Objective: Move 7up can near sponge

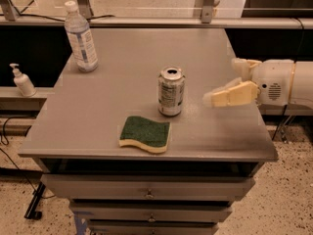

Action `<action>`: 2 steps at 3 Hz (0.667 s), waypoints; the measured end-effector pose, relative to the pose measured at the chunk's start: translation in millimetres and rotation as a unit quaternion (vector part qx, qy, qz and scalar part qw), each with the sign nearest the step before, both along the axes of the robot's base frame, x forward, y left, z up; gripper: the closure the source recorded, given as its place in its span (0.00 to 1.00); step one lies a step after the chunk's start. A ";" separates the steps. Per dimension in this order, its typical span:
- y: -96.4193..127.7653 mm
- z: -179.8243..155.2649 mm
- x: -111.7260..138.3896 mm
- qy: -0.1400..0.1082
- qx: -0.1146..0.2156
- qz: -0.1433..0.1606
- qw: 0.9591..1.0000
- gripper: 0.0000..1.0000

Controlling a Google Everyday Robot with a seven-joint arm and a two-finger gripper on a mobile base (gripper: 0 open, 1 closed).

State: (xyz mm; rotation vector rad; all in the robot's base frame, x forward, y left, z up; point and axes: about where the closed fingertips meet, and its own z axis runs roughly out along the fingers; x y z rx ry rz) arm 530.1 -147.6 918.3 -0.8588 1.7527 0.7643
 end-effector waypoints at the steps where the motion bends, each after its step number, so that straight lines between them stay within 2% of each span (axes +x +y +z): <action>1: -60.2 15.0 -0.9 -0.032 -0.021 -0.091 0.995 0.00; 2: -72.2 20.1 9.6 -0.044 -0.022 -0.122 0.991 0.00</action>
Offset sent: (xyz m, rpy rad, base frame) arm -0.0019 -0.0556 0.0136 -0.0398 -0.0578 -0.1662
